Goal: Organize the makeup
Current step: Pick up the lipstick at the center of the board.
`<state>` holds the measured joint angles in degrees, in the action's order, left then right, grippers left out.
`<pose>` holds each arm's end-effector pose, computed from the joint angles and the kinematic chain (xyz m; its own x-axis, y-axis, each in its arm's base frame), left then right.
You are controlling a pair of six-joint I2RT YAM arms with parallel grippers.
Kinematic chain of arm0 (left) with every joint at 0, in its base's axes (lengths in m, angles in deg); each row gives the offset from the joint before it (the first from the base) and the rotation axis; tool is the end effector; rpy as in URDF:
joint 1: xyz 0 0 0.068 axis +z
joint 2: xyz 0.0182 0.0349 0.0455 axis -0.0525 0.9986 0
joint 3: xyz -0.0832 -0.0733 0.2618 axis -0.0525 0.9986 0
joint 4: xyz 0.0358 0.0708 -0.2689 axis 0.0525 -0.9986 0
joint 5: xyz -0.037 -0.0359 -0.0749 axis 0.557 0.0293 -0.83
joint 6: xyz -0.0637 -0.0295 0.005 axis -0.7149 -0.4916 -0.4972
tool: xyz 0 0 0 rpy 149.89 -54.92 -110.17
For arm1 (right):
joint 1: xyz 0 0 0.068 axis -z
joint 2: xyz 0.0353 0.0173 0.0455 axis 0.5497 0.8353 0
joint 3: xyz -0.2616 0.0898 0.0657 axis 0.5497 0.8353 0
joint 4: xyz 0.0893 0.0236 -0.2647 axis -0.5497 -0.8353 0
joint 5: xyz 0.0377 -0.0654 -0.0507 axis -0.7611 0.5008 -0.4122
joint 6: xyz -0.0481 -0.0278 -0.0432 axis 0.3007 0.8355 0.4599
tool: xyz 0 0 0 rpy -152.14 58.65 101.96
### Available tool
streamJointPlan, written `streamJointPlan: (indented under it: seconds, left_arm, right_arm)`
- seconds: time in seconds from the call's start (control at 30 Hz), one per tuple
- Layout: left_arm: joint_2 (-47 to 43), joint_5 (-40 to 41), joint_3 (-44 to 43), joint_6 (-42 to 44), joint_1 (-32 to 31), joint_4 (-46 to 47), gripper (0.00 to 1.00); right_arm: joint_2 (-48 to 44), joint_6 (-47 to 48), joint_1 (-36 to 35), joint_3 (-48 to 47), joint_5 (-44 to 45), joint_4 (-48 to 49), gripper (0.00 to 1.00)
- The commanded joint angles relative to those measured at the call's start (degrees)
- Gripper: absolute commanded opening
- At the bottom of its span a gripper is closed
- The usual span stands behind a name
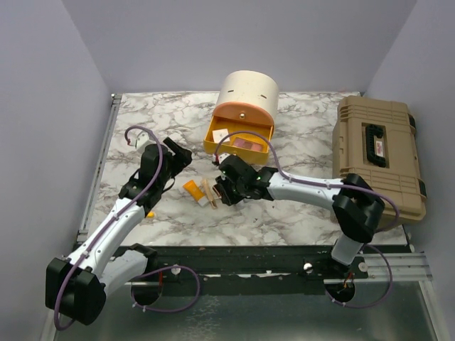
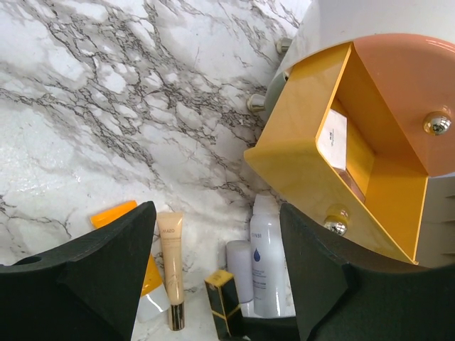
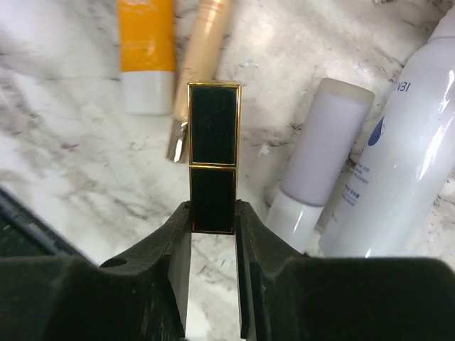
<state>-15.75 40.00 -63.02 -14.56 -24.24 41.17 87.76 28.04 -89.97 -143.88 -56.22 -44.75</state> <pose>0.2410 -0.0797 0.2709 -0.3864 -0.6611 -0.6432 -0.2156 0.7427 -0.6339 0.2263 0.3372 0.1807 -0.6810 -0.4607 -0.5693 -0.6314 0.7631 0.1378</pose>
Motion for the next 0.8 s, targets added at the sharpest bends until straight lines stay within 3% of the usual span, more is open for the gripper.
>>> streamJointPlan:
  seconds: [0.0,0.1,0.2,0.5,0.77]
  left_arm:
    - [-0.51,-0.47,0.48,-0.35,0.5,-0.46,0.72]
    - [-0.66,-0.38,-0.1,1.12,0.66,-0.49,0.72]
    - [-1.0,-0.29,-0.69,2.36,0.91,-0.48,0.72]
    - [-2.53,-0.94,0.35,0.94,1.12,-0.34,0.72]
    - [-4.78,-2.4,1.78,0.3,1.15,2.32,0.72]
  right_arm:
    - [-8.24,2.38,-0.47,3.38,-6.82,6.18,0.18]
    - [-12.81,4.05,-0.53,4.59,-12.04,8.26,0.19]
    - [-16.88,5.61,-0.43,4.26,-10.54,8.8,0.19]
    - [-23.26,15.05,0.91,-1.82,12.7,2.43,0.22]
    - [-17.28,12.97,13.69,-10.78,5.41,-6.0,0.23]
